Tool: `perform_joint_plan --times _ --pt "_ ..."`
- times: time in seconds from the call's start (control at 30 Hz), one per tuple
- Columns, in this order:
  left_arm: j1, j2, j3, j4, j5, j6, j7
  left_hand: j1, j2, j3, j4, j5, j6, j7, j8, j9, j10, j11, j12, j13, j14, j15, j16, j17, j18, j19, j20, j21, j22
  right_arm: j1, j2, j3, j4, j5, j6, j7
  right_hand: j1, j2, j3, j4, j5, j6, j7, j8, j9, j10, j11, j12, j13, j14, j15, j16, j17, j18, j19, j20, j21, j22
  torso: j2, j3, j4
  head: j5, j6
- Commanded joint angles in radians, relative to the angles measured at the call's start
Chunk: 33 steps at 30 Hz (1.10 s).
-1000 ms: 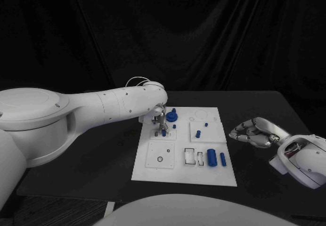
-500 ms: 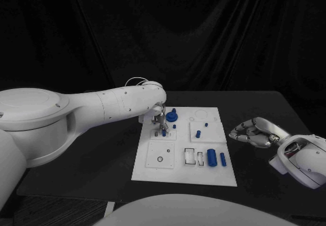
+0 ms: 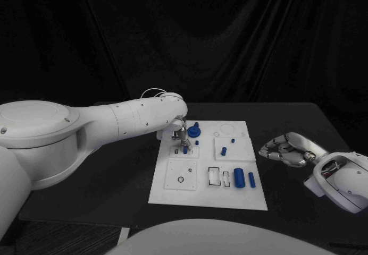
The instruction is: Assemble the parts on the task board
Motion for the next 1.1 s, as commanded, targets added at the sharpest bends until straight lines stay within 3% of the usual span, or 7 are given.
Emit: perform_joint_plan --times 0.03,0.17,0.33,0.5,0.6,0.87,1.1 --pt "-0.007 0.003 -0.001 -0.001 0.014 0.002 -0.013 -0.023 -0.001 0.0 0.017 -0.031 -0.008 0.005 -0.009 0.0 0.11 0.003 0.003 0.262 0.106 0.005 0.003 0.263 0.007 0.063 0.002 -0.006 0.225 -0.003 -0.001 0.001 0.002 -0.001 -0.008 -0.009 0.01 -0.002 0.004 -0.005 0.003 0.005 0.002 0.004 -0.001 0.107 -0.004 -0.006 0.26 0.07 -0.007 -0.004 0.199 0.012 -0.005 -0.001 -0.003 0.118 0.0 0.0003 -0.0002 0.0 0.0" --pt "-0.009 0.003 -0.001 -0.003 0.014 0.007 -0.018 -0.027 -0.002 0.0 0.019 -0.037 -0.009 0.006 -0.011 0.0 0.11 0.004 0.003 0.262 0.106 0.005 0.003 0.263 0.007 0.063 0.003 -0.005 0.225 -0.003 -0.001 0.001 0.002 -0.001 -0.008 -0.009 0.01 -0.002 0.004 -0.005 0.003 0.005 0.002 0.004 -0.001 0.107 -0.004 -0.006 0.26 0.07 -0.007 -0.004 0.199 0.012 -0.005 -0.001 -0.003 0.118 0.0 0.0001 0.0 -0.001 0.0" --pt "-0.01 0.001 -0.001 -0.004 0.014 0.013 -0.022 0.018 -0.017 0.042 -0.013 0.111 -0.008 -0.001 -0.019 0.003 0.11 -0.001 0.003 0.262 0.106 0.003 0.003 0.263 0.006 0.064 0.001 -0.004 0.226 -0.003 -0.001 0.001 0.002 -0.001 -0.008 -0.008 0.011 -0.003 0.004 -0.005 0.004 0.006 0.002 0.004 -0.001 0.106 -0.004 -0.007 0.259 0.07 -0.007 -0.005 0.198 0.013 -0.007 -0.001 -0.005 0.118 0.0 0.0004 0.0 0.0 0.0" --pt "-0.011 0.0 -0.001 -0.002 0.014 0.017 -0.023 0.044 -0.036 0.093 -0.037 0.181 -0.011 -0.003 -0.025 0.007 0.11 -0.003 0.003 0.262 0.106 0.0 0.003 0.263 0.007 0.064 -0.001 -0.006 0.225 -0.003 -0.002 0.001 0.001 -0.001 -0.009 -0.009 0.012 -0.003 0.004 -0.005 0.004 0.006 0.002 0.004 -0.001 0.105 -0.004 -0.007 0.258 0.069 -0.007 -0.005 0.197 0.013 -0.008 -0.001 -0.008 0.117 0.0 0.0 -0.0001 0.002 0.0" --pt "-0.011 0.0 -0.001 0.001 0.014 0.018 -0.022 0.052 -0.048 0.131 -0.048 0.168 -0.013 -0.003 -0.028 0.008 0.11 -0.004 0.003 0.262 0.106 -0.001 0.003 0.263 0.007 0.065 -0.002 -0.006 0.225 -0.003 -0.002 0.001 0.001 -0.001 -0.009 -0.009 0.013 -0.003 0.004 -0.005 0.005 0.006 0.002 0.004 -0.001 0.105 -0.004 -0.008 0.258 0.069 -0.007 -0.006 0.196 0.014 -0.009 -0.001 -0.01 0.116 0.0 0.0 -0.0001 0.002 0.0" --pt "-0.012 -0.003 -0.001 0.006 0.014 0.016 -0.015 -0.041 -0.16 0.439 -0.137 0.122 -0.015 0.002 -0.035 0.029 0.11 -0.004 0.003 0.262 0.106 0.003 0.003 0.263 0.007 0.064 -0.001 -0.009 0.225 -0.003 -0.002 0.001 0.001 -0.001 -0.01 -0.009 0.014 -0.003 0.005 -0.006 0.005 0.006 0.002 0.004 -0.002 0.104 -0.004 -0.008 0.256 0.068 -0.007 -0.007 0.195 0.014 -0.011 -0.001 -0.013 0.116 0.0 0.0003 0.0003 0.001 0.0" --pt "-0.012 -0.008 -0.001 0.005 0.014 0.006 -0.012 -0.119 -0.193 0.589 -0.229 0.102 -0.019 0.004 -0.022 0.063 0.11 -0.002 0.003 0.262 0.106 0.003 0.003 0.263 0.008 0.064 -0.001 -0.012 0.224 -0.003 -0.003 0.001 0.001 -0.001 -0.01 -0.01 0.015 -0.004 0.005 -0.006 0.006 0.007 0.002 0.004 -0.002 0.102 -0.004 -0.01 0.255 0.067 -0.007 -0.008 0.193 0.015 -0.013 -0.001 -0.016 0.115 0.0 0.0 -0.0002 0.002 0.0"
